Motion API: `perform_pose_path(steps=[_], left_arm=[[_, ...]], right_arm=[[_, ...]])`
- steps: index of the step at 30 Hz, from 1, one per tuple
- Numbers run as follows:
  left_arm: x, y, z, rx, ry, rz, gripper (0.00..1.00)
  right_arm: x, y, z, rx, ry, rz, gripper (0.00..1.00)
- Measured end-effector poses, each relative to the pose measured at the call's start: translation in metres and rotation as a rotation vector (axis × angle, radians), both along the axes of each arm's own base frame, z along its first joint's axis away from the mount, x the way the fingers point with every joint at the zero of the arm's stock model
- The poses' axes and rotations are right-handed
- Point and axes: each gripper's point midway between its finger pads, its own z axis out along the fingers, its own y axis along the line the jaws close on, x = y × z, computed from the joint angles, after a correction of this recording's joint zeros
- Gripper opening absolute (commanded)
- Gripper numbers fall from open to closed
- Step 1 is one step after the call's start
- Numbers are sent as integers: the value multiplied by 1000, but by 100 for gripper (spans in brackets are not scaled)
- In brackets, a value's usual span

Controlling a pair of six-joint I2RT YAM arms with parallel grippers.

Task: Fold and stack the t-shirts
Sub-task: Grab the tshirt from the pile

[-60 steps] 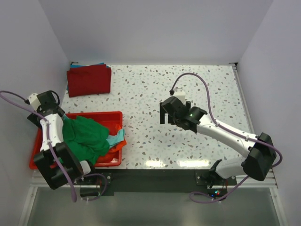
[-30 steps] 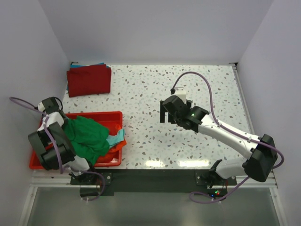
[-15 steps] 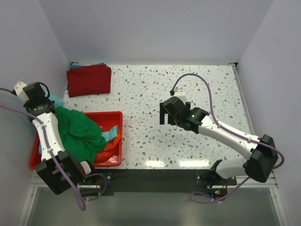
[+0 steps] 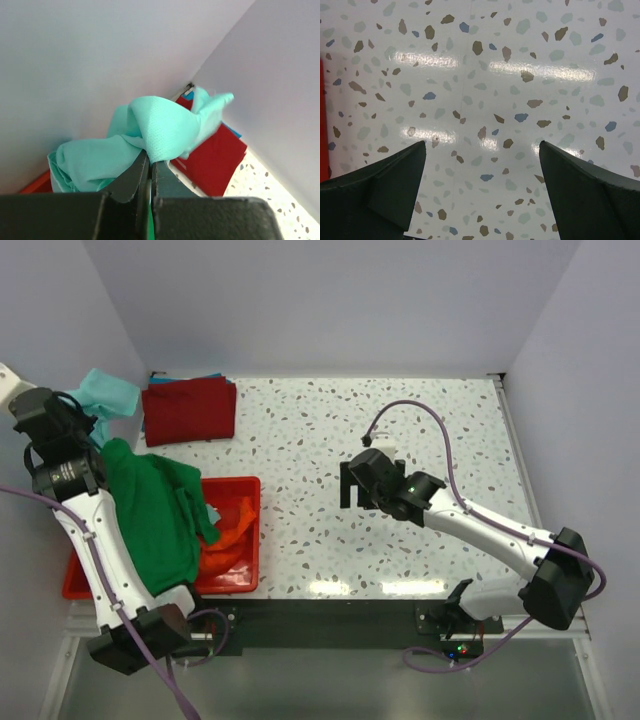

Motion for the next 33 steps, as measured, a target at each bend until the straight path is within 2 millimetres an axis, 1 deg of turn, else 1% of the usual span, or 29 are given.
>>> perform_pose_path(steps=[3,7,13,18,24,27,29,31,33], left_arm=[[9,-1,23,9,-40,-30,0],[18,-11,60,33,-118,-97,0],[17,-32,115,99,-247,-201,0],[12,-51,149,140,-328,-276,0],[13,-66,212,213,-460,-352,0],[17,-75,237,228,-531,-404,0],[21,-86,248,227,-574,-453,0],[27,-107,254,211,-608,-529,0],[33,-133,256,192,-630,-617,0]], right_arm=[[0,0,0,1,2,2,99],[0,1,0,2,2,2,99],[-1,0,0,1,2,2,99],[-1,0,5,14,-9,1,99],[-1,-1,8,19,-16,-5,99],[1,-5,10,12,-28,-19,99],[1,-10,13,3,-42,-34,99],[2,-18,18,-11,-63,-58,99],[3,-28,27,-17,-91,-86,99]])
